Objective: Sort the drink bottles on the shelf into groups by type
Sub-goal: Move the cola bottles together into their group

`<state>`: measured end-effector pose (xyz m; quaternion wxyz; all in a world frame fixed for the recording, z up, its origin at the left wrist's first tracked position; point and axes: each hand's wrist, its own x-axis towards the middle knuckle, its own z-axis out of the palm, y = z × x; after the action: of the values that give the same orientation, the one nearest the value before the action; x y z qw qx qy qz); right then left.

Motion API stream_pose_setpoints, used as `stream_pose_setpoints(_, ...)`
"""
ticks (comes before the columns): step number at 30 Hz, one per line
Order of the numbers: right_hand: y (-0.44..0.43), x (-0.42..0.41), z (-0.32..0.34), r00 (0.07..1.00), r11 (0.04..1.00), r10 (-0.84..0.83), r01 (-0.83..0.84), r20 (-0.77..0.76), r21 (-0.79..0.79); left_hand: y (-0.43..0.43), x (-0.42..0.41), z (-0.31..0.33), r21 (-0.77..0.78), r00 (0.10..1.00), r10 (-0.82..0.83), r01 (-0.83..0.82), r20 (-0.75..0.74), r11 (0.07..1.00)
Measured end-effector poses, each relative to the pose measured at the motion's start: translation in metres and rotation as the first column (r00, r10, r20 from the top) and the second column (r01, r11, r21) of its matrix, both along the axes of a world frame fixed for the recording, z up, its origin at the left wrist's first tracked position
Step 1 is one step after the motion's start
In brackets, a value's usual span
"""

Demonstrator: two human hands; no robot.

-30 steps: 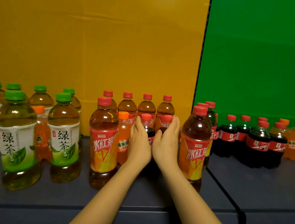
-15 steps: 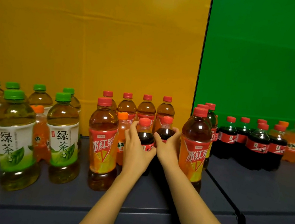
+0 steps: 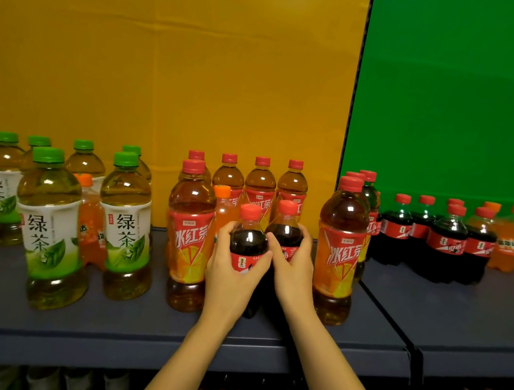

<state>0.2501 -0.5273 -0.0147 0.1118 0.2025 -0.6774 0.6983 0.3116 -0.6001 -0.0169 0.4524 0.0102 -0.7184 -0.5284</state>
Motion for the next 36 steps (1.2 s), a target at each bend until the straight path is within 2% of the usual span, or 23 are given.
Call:
stream_pose_setpoints(14, 0.044, 0.071, -0.003, 0.977, 0.998, 0.066, -0.067, -0.205, 0.002, -0.005, 0.058, 0.015, -0.02, 0.993, -0.095, 0.094, -0.073, 0.995)
stream_pose_setpoints(19, 0.086, 0.081, 0.006, 0.967, 0.998, 0.045, -0.035, -0.251, 0.043, 0.016, 0.062, 0.032, -0.057, 0.974, -0.206, 0.201, -0.091, 0.978)
stream_pose_setpoints(23, 0.126, 0.068, 0.022, 0.959, 1.0, 0.005, 0.001, -0.284, 0.022, 0.051, 0.048, 0.045, -0.076, 0.946, -0.308, 0.302, -0.096, 0.95)
stream_pose_setpoints(28, 0.181, 0.03, 0.037, 0.952, 0.997, -0.059, 0.07, -0.301, 0.026, 0.108, 0.019, 0.058, -0.114, 0.926, -0.36, 0.348, -0.111, 0.93)
stream_pose_setpoints(32, 0.223, -0.011, 0.047, 0.962, 0.998, -0.016, 0.031, -0.272, 0.053, 0.154, -0.018, 0.063, -0.101, 0.921, -0.378, 0.369, -0.091, 0.924)
stream_pose_setpoints(36, 0.255, -0.057, 0.045, 0.971, 0.996, 0.035, -0.015, -0.238, 0.083, 0.187, -0.064, 0.059, -0.094, 0.944, -0.326, 0.32, -0.053, 0.943)
